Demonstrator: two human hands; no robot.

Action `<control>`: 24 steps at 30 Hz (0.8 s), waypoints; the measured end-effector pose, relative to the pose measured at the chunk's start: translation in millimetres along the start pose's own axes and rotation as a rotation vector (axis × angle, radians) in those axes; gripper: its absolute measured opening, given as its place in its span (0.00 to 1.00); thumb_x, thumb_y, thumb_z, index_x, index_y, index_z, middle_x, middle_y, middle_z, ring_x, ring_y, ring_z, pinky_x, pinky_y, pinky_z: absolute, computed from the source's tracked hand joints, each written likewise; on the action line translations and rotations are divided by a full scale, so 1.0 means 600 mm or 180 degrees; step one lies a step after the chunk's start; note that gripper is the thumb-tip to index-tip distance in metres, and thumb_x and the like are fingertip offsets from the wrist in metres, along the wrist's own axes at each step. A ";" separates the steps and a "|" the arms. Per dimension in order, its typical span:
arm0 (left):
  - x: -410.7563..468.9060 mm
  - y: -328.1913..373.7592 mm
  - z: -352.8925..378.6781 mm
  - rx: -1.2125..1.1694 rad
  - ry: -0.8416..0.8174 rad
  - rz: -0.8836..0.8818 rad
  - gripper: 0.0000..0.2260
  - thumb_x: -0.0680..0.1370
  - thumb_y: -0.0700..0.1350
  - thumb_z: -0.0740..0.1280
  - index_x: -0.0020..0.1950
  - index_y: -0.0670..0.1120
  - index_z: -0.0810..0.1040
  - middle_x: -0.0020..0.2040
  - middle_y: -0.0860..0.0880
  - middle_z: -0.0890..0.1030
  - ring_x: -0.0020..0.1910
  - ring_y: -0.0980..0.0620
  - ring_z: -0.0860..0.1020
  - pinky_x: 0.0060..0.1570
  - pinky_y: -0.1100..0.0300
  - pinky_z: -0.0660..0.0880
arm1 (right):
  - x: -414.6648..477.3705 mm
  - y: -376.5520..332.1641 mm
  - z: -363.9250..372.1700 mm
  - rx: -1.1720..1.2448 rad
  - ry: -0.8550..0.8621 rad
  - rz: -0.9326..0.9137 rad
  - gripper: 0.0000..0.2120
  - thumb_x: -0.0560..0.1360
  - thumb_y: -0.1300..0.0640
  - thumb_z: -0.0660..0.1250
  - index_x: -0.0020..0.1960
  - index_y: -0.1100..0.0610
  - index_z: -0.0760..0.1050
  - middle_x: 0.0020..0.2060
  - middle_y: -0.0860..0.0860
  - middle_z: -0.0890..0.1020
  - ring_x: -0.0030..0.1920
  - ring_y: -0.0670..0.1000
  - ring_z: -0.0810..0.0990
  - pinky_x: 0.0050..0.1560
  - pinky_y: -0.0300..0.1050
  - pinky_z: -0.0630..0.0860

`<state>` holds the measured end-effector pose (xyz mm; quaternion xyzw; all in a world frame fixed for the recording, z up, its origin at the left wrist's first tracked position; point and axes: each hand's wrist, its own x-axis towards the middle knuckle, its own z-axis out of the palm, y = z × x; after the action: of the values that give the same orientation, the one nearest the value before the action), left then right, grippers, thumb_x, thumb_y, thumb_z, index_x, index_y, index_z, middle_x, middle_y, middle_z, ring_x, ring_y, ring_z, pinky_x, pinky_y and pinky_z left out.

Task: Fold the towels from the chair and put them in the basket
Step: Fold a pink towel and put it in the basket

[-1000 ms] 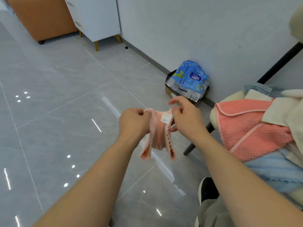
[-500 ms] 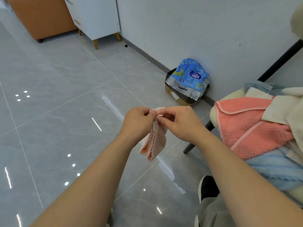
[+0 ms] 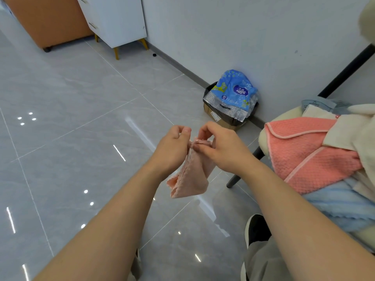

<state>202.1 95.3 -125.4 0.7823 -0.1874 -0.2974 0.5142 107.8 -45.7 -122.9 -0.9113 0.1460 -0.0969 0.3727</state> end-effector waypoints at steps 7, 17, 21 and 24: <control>-0.005 0.014 -0.026 0.0173 -0.0399 -0.0192 0.07 0.79 0.45 0.65 0.56 0.52 0.77 0.49 0.50 0.85 0.48 0.51 0.83 0.44 0.56 0.76 | 0.009 0.015 -0.012 0.0230 -0.0170 0.0169 0.15 0.78 0.55 0.70 0.64 0.48 0.79 0.44 0.40 0.77 0.36 0.32 0.75 0.42 0.32 0.68; 0.002 -0.031 -0.068 0.2287 -0.0309 0.0135 0.12 0.76 0.40 0.69 0.56 0.54 0.81 0.59 0.56 0.80 0.56 0.54 0.78 0.48 0.62 0.71 | 0.013 0.023 -0.028 0.0470 0.0347 0.0080 0.09 0.77 0.54 0.70 0.44 0.39 0.79 0.43 0.43 0.81 0.42 0.48 0.81 0.53 0.57 0.79; 0.008 -0.035 -0.068 0.2331 0.0123 0.0298 0.17 0.77 0.42 0.69 0.64 0.55 0.77 0.63 0.52 0.79 0.55 0.50 0.79 0.53 0.55 0.76 | 0.011 0.019 -0.037 0.0640 0.0430 0.0237 0.07 0.78 0.55 0.70 0.46 0.42 0.80 0.44 0.45 0.83 0.44 0.50 0.82 0.51 0.55 0.81; 0.011 -0.036 -0.066 0.2324 0.0256 0.0313 0.18 0.77 0.46 0.70 0.67 0.54 0.75 0.62 0.50 0.79 0.54 0.49 0.79 0.51 0.55 0.74 | 0.008 0.015 -0.044 0.0678 0.0449 0.0280 0.05 0.78 0.56 0.69 0.48 0.45 0.81 0.40 0.46 0.83 0.40 0.50 0.83 0.48 0.52 0.81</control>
<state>232.7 127.1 -135.2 0.9154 -0.2982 -0.1548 0.2218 103.3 -70.4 -110.4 -0.8502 0.2006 -0.1591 0.4600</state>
